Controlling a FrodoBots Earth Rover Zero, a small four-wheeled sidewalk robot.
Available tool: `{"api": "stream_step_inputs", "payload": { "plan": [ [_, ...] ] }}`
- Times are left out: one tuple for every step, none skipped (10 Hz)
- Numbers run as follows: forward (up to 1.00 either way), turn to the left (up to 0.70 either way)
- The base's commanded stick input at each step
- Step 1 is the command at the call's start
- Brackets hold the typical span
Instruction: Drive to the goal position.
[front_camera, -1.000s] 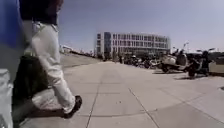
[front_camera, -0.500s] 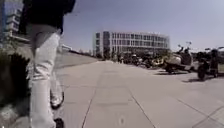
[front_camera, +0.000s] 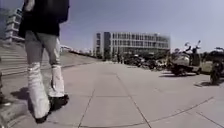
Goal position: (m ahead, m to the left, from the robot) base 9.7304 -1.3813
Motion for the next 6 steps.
{"api": "stream_step_inputs", "payload": {
  "plan": [
    [1.0,0.36],
    [1.0,0.4],
    [1.0,0.4],
    [1.0,0.4],
    [1.0,0.4],
    [1.0,0.08]
  ]
}}
